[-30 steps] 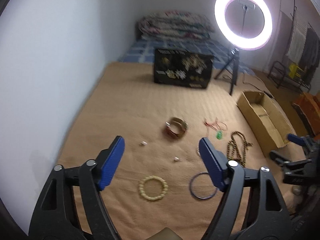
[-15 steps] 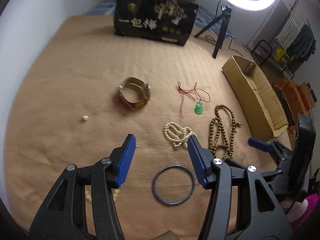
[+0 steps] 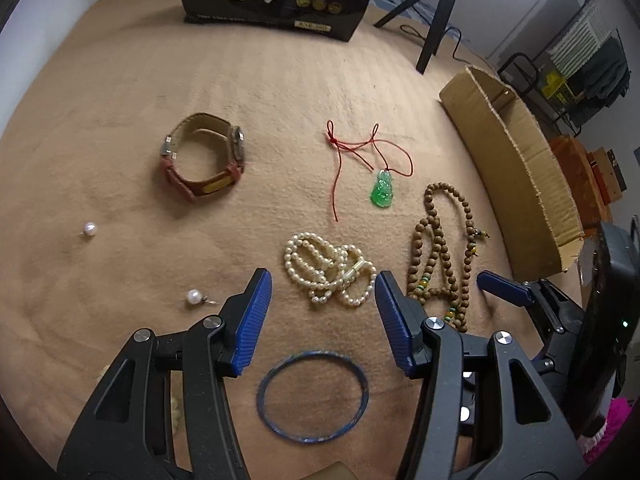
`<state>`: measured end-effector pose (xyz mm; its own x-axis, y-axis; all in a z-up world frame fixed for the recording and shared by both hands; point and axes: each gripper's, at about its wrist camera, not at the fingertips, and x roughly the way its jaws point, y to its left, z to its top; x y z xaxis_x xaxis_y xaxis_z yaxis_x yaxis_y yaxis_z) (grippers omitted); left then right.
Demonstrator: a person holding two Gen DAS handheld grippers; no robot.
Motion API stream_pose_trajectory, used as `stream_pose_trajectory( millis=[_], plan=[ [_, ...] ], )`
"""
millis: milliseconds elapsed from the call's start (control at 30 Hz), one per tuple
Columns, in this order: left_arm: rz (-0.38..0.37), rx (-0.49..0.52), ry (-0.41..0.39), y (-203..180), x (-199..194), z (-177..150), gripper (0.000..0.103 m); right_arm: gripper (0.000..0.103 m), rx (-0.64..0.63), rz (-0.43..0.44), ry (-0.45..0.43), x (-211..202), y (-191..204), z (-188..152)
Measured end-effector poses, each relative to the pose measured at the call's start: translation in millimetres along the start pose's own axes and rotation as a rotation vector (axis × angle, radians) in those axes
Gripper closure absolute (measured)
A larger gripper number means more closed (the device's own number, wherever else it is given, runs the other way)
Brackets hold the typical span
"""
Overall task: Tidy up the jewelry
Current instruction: 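Move the left tool to the white pearl necklace while the right tool approaches the brown bead strand, then close the left tool on the pearl necklace while the right tool grasps the brown beads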
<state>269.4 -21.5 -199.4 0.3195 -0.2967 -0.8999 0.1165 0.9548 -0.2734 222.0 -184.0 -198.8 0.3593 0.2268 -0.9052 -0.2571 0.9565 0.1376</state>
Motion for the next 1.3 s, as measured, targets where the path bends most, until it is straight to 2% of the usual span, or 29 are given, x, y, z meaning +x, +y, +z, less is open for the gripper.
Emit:
stream_pose_trajectory(
  millis=[300, 400, 567, 700, 800, 867, 900, 933, 967, 1000, 1033, 1067, 1167, 1300],
  plan=[
    [0.041, 0.016, 0.034, -1, 27, 3, 0.048, 0.004, -0.003, -0.014, 0.004, 3, 0, 0],
    [0.066, 0.042, 0.028, -5, 29, 4, 0.052, 0.000, -0.012, -0.030, 0.010, 8, 5, 3],
    [0.076, 0.005, 0.020, 3, 29, 10, 0.081, 0.000, -0.048, -0.070, 0.001, 14, 14, 6],
    [0.070, -0.029, 0.012, 10, 29, 14, 0.089, 0.000, -0.065, -0.084, -0.007, 15, 16, 8],
    [0.067, -0.034, 0.007, 10, 28, 15, 0.092, 0.010, -0.083, -0.076, -0.025, 12, 19, 10],
    [0.066, -0.037, 0.004, 11, 27, 16, 0.093, 0.035, -0.104, -0.061, -0.039, 6, 23, 11],
    [0.065, -0.038, 0.003, 11, 26, 16, 0.093, 0.043, -0.115, -0.051, -0.042, 4, 25, 12],
    [0.066, -0.039, 0.001, 11, 25, 16, 0.093, 0.061, -0.121, -0.036, -0.042, 3, 25, 12],
    [0.067, -0.040, -0.002, 11, 24, 16, 0.094, 0.071, -0.122, -0.020, -0.038, 3, 24, 13],
    [0.068, -0.042, -0.006, 11, 22, 15, 0.094, 0.073, -0.117, -0.002, -0.033, 3, 23, 15],
    [0.069, -0.046, -0.013, 12, 19, 15, 0.095, 0.083, -0.102, 0.029, -0.028, 2, 18, 17],
    [0.068, -0.052, -0.023, 13, 16, 16, 0.096, 0.088, -0.081, 0.062, -0.023, 1, 13, 18],
    [0.053, -0.068, -0.057, 14, 3, 19, 0.096, 0.091, 0.001, 0.172, -0.021, -6, -2, 24],
    [0.031, -0.077, -0.106, 12, -16, 24, 0.096, 0.092, -0.002, 0.188, -0.067, -25, -5, 30]
  ],
)
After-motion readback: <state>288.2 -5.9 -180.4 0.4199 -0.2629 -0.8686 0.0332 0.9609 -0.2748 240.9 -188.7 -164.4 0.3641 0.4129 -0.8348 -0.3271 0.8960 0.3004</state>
